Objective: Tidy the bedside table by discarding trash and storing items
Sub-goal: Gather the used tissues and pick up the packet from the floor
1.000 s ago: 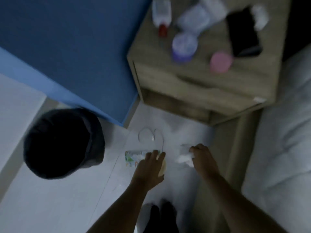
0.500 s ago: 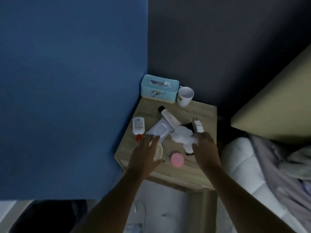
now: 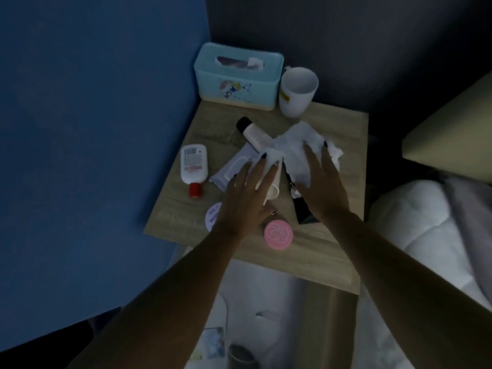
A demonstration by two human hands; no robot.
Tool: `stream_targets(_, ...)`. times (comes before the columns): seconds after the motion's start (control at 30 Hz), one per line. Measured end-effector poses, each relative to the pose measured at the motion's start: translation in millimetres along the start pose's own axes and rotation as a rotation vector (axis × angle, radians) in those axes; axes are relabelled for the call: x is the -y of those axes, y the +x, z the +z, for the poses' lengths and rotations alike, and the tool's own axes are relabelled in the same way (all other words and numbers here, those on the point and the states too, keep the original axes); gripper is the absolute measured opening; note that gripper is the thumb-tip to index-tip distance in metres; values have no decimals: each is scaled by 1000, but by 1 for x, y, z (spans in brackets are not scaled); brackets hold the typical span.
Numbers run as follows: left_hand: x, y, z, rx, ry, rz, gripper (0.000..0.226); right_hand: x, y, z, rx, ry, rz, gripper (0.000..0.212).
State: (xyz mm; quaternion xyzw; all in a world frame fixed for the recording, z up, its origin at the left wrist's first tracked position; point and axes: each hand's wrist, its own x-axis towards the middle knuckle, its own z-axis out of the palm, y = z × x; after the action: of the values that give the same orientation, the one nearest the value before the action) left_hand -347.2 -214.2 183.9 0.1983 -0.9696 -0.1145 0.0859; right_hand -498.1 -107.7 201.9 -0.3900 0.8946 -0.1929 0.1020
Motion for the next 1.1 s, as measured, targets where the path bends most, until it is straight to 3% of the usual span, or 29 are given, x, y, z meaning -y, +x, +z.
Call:
stream_targets(0.17, 5, -8, -8, -7, 39, -31, 95, 6, -3, 1, -53, -44, -78, 88)
stream_targets(0.47, 22, -60, -62, -44, -39, -75, 107, 52, -45, -23, -68, -3, -106, 85)
stream_targets(0.67, 44, -145, -77, -90, -24, -181, 97, 76, -133, -16, -153, 66, -13, 69)
stream_targets(0.83, 56, -240, -51, -84, -33, -246, 83, 65, -230, 35, -227, 133, 25, 47)
stream_targets(0.93, 65, -296, -7, 13, -45, -274, 80, 39, -287, 99, -114, 149, 94, 39)
stream_targets(1.1, 80, -367, 106, 422, -32, -289, 88, -22, -348, 218, 385, 56, 245, 60)
